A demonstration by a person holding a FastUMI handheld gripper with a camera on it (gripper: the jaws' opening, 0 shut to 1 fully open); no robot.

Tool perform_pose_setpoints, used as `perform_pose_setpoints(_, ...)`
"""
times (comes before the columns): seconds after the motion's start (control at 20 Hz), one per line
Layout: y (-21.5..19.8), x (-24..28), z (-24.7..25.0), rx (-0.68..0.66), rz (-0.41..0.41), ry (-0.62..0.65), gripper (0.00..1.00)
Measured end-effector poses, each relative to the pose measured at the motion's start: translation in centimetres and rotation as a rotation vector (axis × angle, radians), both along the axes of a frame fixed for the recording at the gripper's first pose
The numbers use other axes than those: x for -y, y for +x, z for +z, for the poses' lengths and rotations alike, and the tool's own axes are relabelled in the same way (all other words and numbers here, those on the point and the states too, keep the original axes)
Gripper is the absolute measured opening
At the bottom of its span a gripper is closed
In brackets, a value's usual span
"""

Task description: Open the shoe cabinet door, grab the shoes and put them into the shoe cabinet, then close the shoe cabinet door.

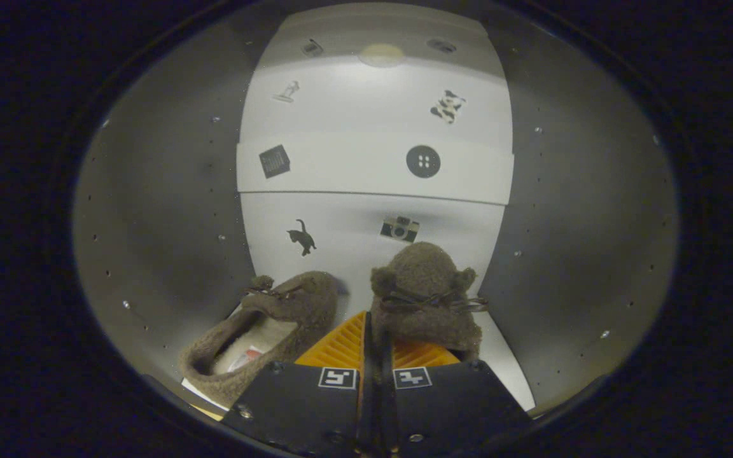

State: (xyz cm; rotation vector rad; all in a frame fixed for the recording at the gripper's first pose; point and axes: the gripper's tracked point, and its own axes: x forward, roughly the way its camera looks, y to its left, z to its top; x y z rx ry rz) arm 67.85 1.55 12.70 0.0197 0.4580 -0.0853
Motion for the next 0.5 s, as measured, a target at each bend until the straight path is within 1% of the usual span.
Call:
perform_pose_setpoints(0.15,0.9,-0.6,-1.9,-0.080,0.017,0.048,0.08)
perform_pose_setpoints(0.25,1.3,-0.3,-2.1,-0.101,-0.003,0.046,0.08)
perform_pose_setpoints(0.4,1.3,-0.8,-2.8,-0.151,-0.014,0.090,0.09)
perform_pose_setpoints(0.5,1.3,-0.7,-2.7,-0.164,-0.029,0.096,0.10)
